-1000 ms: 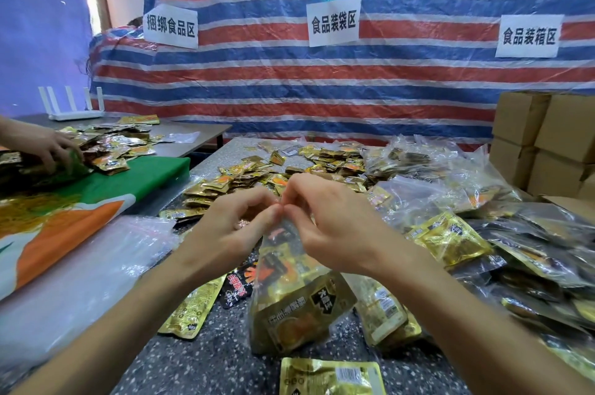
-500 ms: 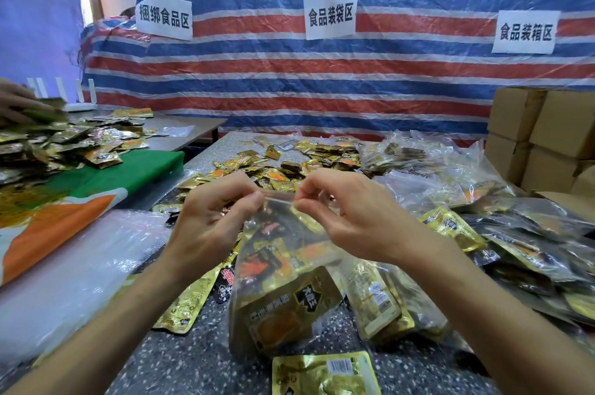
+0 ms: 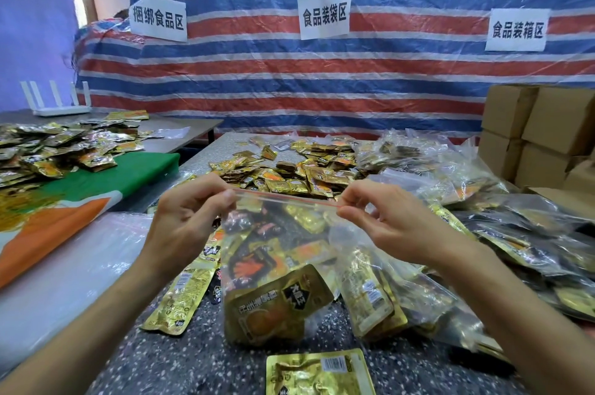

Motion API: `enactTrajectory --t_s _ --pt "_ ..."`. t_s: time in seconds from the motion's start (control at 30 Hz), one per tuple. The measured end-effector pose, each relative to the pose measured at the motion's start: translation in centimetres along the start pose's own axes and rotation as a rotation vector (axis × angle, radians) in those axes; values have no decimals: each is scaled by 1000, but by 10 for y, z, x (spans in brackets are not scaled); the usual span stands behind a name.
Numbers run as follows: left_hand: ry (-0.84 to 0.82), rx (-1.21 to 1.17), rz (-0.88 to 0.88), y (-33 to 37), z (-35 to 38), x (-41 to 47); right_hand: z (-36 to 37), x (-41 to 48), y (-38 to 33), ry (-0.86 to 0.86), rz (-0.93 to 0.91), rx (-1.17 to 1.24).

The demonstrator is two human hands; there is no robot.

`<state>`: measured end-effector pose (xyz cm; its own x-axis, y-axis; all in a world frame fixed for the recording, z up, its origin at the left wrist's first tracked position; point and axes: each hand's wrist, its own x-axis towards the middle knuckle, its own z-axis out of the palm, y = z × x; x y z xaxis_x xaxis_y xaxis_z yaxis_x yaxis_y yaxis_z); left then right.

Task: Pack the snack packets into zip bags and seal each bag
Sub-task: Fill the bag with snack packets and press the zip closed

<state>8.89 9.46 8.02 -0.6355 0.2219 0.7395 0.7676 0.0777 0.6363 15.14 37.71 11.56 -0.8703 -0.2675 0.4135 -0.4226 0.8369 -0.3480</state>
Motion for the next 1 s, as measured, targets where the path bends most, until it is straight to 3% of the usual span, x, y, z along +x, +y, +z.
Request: enactTrajectory --t_s 0.57,1.0 --pt "-25 -1 -34 8 19 8 -12 -22 19 136 45 17" --pt "75 -379 20 78 80 86 -10 -61 35 528 198 701"
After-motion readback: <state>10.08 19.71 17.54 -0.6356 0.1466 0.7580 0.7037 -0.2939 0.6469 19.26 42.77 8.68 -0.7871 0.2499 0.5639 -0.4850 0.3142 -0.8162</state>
